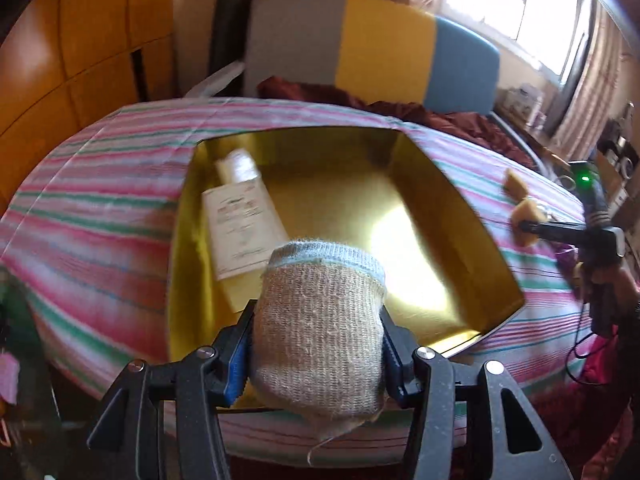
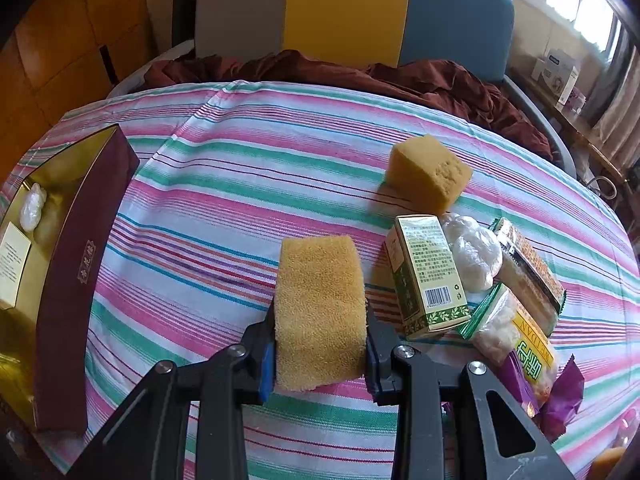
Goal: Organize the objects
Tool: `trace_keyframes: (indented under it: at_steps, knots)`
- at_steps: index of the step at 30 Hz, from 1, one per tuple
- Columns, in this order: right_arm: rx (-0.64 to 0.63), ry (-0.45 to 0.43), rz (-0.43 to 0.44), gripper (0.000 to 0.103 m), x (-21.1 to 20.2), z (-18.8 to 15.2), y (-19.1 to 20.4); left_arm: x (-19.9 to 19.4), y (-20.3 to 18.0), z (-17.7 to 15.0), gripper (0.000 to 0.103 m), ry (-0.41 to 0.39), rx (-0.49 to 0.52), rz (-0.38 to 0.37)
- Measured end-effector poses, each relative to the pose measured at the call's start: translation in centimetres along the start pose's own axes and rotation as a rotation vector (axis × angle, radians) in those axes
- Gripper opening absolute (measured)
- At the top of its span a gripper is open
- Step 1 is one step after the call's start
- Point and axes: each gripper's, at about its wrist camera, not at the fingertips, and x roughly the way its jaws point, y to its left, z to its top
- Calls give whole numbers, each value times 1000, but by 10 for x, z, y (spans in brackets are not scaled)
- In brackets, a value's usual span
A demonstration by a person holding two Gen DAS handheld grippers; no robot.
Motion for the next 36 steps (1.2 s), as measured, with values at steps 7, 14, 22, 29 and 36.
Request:
trace_keyframes:
  at_steps: [7,14,22,29,36]
  knots:
    - [-5,4,-7,34,0,-1,1,18,9,2,54,31,-1,16]
    - [-5,4,-8,34,0,-2,1,46,19,4,54,100,-22,77]
    - [-12,6,-11,34,0,-2,2,54,20,5,54,77,16,155]
    - [-12,6,-10,35,0,-3,1,52,16,4,55,85,24,185]
    - [-16,18,-18,35,2,-3,2,37,14,4,61,42,45,224]
